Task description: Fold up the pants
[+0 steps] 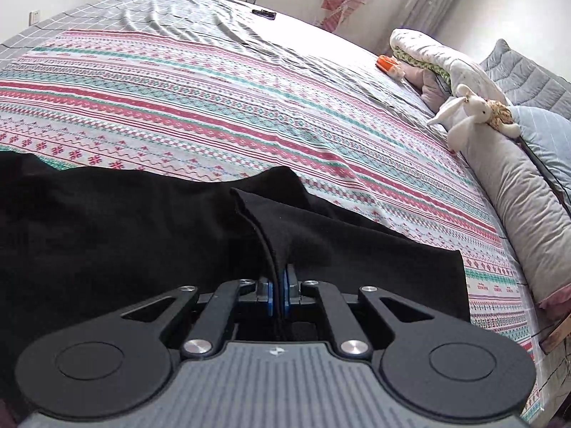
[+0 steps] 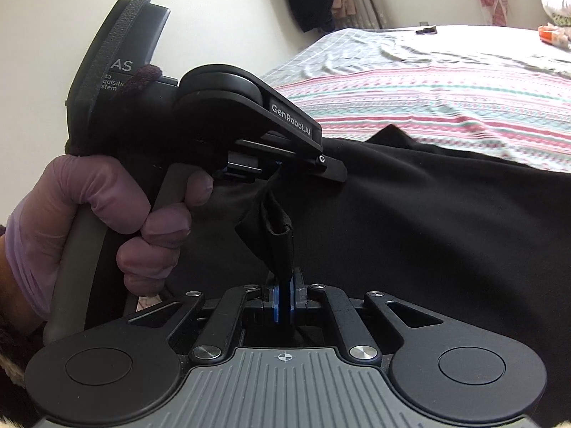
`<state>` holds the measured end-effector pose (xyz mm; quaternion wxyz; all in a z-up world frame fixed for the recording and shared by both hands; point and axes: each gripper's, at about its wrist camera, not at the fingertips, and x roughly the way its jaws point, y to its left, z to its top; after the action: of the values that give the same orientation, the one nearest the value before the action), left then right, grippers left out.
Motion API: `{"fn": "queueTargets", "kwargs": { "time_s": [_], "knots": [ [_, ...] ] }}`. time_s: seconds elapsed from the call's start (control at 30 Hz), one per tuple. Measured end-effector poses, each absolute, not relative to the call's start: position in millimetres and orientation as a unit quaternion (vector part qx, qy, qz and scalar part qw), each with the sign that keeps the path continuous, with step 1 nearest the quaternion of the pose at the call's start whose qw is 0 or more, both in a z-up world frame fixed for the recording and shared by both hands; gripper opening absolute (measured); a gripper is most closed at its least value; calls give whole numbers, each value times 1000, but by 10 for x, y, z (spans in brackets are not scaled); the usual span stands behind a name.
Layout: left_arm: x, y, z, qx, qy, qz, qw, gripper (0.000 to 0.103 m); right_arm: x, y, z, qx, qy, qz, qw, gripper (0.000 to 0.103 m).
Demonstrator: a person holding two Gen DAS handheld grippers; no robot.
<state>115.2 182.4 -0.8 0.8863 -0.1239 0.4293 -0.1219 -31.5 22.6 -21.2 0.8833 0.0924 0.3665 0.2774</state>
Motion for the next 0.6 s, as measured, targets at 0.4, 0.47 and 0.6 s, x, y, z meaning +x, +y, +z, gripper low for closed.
{"fn": "queueTargets", "kwargs": {
  "time_s": [0.4,0.47,0.6],
  "knots": [
    [1209,2746,-196,-135,450,-65,880,27,231,950,-549,165,420,305,839,5],
    [1199,2914,-197,-144,449,-55,880,27,337,1054,-579,176,425,310,832,5],
    [1181,3224,-167,-159,441,-36,882,27,479,1280,-620,188,428,319,824,5]
  ]
}}
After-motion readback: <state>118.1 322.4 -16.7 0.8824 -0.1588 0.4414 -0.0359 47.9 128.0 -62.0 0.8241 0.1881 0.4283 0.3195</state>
